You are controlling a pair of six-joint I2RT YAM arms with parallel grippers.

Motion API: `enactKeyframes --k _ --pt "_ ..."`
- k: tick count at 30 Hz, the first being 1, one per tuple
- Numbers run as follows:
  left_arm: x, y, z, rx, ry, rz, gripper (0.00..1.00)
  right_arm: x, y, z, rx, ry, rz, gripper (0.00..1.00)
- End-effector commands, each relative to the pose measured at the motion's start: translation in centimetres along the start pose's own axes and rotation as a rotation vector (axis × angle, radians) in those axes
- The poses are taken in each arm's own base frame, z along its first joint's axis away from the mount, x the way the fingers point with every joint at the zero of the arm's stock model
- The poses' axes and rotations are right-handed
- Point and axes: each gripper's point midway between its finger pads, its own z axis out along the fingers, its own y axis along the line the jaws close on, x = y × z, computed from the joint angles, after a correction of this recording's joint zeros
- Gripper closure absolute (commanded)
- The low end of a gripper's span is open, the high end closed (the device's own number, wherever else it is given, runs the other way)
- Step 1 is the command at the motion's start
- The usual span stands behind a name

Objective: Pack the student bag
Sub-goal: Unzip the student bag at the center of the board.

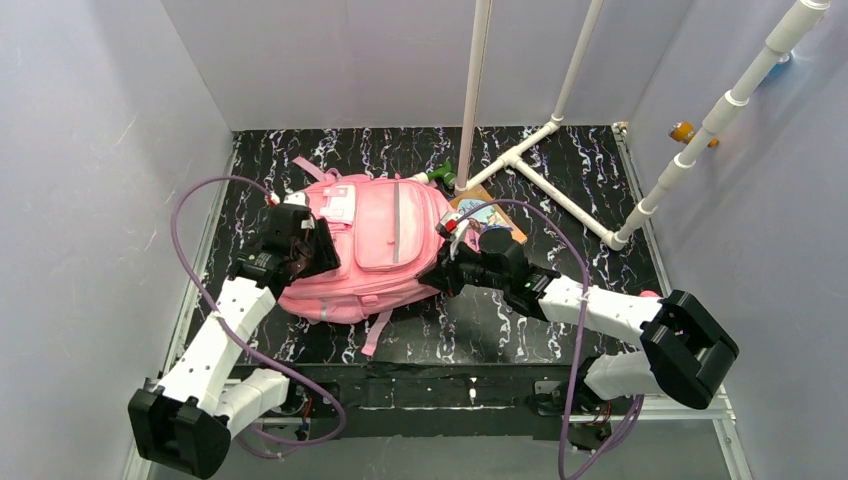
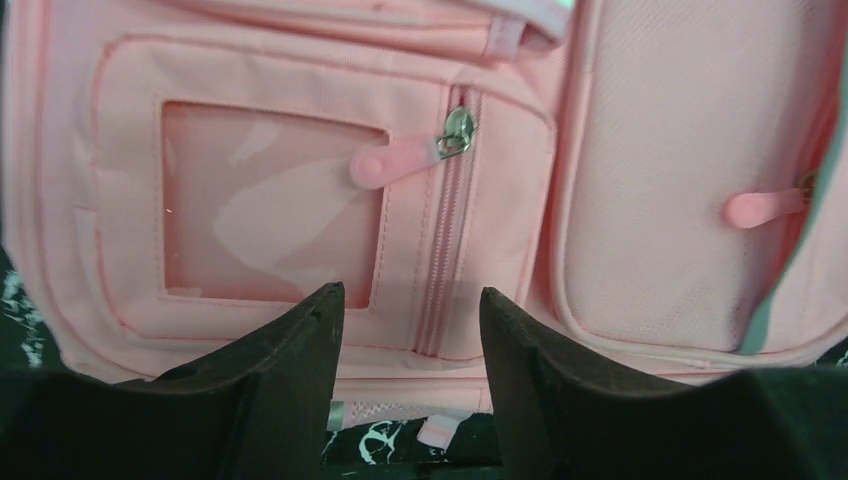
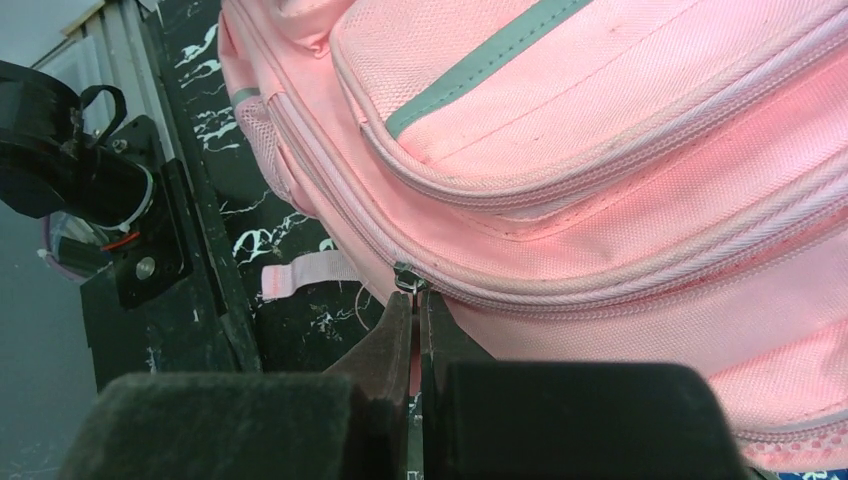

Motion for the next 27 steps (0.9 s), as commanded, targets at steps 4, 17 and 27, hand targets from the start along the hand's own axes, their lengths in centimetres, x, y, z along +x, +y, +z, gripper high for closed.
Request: enactKeyframes --k 4,17,27 --pt "4.6 -1.9 3.3 0.139 0.142 -0.173 0.58 -2.3 -0.6 0.5 0.071 0.035 -0.038 0.99" --pt "7.4 -3.5 4.9 0.248 0.204 -0.272 0.64 0.6 6.5 7.1 0.017 0.122 -0.029 0.99" --pt "6.4 -2.4 3.2 0.201 0.167 -0.184 0.59 -2.2 8.7 10.1 -0.034 0.079 0.052 0.7"
